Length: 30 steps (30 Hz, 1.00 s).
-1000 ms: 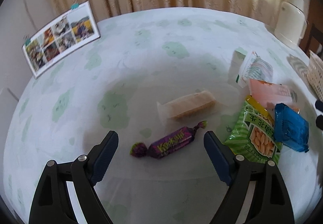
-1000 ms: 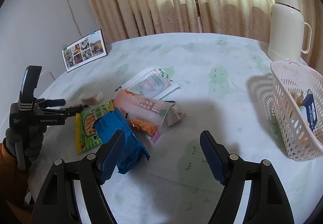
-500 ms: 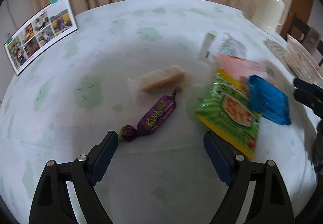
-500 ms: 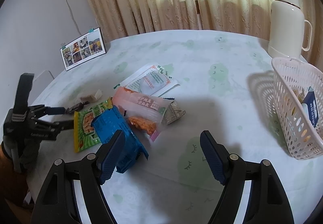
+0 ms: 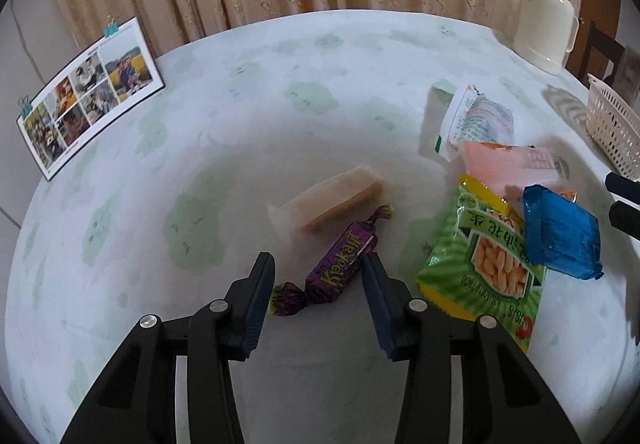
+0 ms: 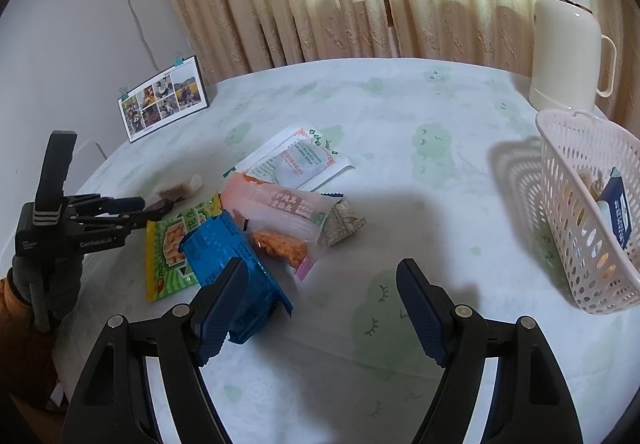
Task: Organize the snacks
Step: 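Lift the blue pack with the right tool while the left tool grasps the purple candy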
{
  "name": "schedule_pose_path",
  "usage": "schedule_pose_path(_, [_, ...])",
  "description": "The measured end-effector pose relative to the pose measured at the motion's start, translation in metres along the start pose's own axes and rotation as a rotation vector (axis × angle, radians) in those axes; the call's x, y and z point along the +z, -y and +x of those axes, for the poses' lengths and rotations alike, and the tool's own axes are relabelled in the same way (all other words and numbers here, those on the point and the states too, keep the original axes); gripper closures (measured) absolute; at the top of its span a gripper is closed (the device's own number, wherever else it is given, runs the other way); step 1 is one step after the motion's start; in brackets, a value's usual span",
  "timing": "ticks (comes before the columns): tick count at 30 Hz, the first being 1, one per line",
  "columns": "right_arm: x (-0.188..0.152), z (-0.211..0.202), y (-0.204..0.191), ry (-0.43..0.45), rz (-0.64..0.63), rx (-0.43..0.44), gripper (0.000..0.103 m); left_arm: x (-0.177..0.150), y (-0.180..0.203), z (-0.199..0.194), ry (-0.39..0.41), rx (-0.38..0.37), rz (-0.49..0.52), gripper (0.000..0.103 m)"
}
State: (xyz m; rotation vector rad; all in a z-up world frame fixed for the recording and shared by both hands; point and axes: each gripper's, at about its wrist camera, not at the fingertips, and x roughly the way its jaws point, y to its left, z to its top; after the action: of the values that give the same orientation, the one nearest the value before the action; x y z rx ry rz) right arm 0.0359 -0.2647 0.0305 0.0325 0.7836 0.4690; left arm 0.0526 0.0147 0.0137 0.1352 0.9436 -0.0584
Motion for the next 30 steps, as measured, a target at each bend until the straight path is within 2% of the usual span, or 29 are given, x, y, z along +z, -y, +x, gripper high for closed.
schedule_pose_path(8, [-0.001,0.0,0.001,0.002,0.004,0.009,0.026,-0.002,0.003,-0.001,-0.014,-0.04,0.002,0.063])
schedule_pose_path(12, [0.0,0.003,-0.006,-0.031,0.013,0.092,0.026,-0.01,0.007,-0.007,-0.02,-0.064,0.013,0.062])
schedule_pose_path(18, [0.014,0.01,-0.034,-0.031,-0.053,0.14,0.026,-0.011,0.008,-0.014,0.002,-0.056,0.019,0.062])
schedule_pose_path(25, [0.014,0.038,-0.049,-0.096,-0.108,0.133,0.026,-0.001,0.005,-0.01,0.012,-0.055,0.002,0.062])
schedule_pose_path(30, [0.002,0.038,-0.057,-0.143,-0.152,0.143,0.029,0.002,0.007,0.0,0.002,-0.057,0.004,0.062])
